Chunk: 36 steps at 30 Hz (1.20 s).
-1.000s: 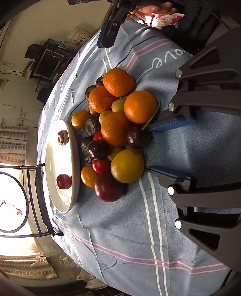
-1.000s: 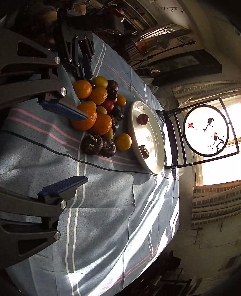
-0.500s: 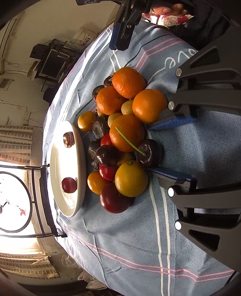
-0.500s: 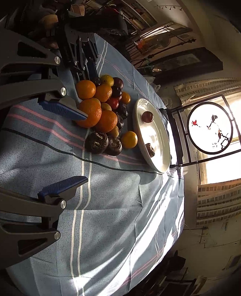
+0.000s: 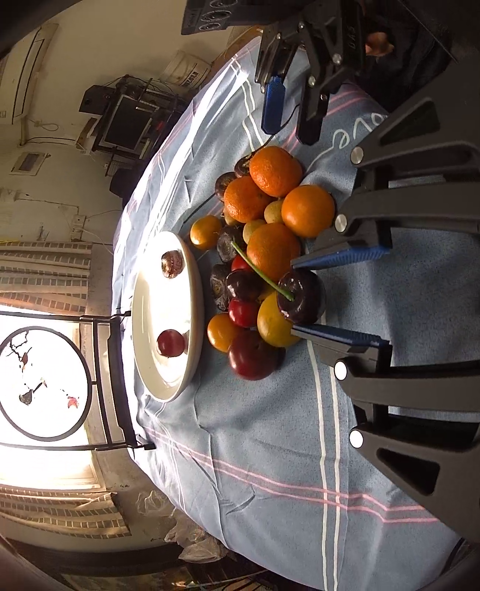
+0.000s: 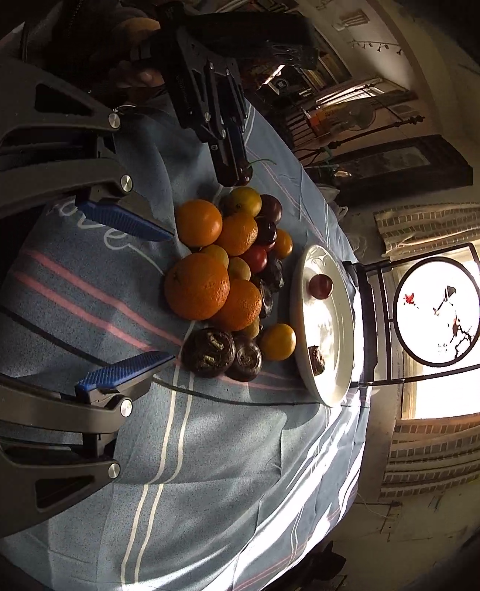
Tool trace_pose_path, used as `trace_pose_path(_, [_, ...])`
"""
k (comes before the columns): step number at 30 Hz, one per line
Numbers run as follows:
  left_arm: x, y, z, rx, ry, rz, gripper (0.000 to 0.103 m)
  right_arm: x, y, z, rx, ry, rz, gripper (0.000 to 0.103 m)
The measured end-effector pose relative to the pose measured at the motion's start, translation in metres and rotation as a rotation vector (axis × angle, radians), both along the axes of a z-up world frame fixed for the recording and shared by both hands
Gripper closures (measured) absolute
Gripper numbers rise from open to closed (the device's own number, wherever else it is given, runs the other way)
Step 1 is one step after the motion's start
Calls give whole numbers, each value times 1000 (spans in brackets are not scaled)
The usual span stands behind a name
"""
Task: Organize fruits
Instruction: 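Grasp a stemmed dark cherry with the left tool while the right tool grasps an orange, then set the cherry on the plate with left tool while right tool sets the orange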
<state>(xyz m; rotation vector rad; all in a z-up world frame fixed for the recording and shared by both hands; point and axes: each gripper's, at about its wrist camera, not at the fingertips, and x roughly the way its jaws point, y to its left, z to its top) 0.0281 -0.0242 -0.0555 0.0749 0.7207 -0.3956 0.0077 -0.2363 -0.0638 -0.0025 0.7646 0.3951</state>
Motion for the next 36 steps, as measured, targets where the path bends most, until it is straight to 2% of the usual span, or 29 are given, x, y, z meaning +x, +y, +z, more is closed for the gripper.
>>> trace_pose_path(4, [-2, 9, 6, -17, -6, 14, 74, 13, 8, -1, 9, -3, -13, 46])
trace_pose_path(8, [-2, 9, 3, -13, -3, 11, 74, 29, 7, -7, 37, 44, -36, 46])
trace_pose_path(9, [-2, 8, 3, -12, -2, 11, 74, 32, 6, -9, 51, 60, -37, 59])
trace_pose_path(12, [-1, 9, 2, -18, 2, 9, 74, 28, 2, -7, 77, 53, -36, 59])
trace_pose_path(16, [3, 13, 8, -34, -7, 17, 74, 23, -9, 14, 147, 7, -17, 59])
trace_pose_path(19, [16, 12, 19, -37, -18, 18, 74, 37, -20, 38, 168, -33, -25, 59])
trace_pose_path(23, [54, 7, 39, -58, -26, 4, 74, 80, -28, 69, 180, -70, -43, 59])
trace_pose_path(26, [97, 0, 44, -74, -3, 12, 74, 127, -25, 77, 190, -37, -52, 59])
trace_pose_path(28, [127, -5, 44, -60, 5, 37, 74, 160, -22, 74, 187, 2, -65, 59])
trace_pose_path(33, [199, -8, 31, -82, 106, 89, 73, 225, -7, 47, 168, 100, -108, 59])
trace_pose_path(36, [230, -10, 26, -87, 142, 113, 73, 248, 6, 36, 136, 108, -114, 59])
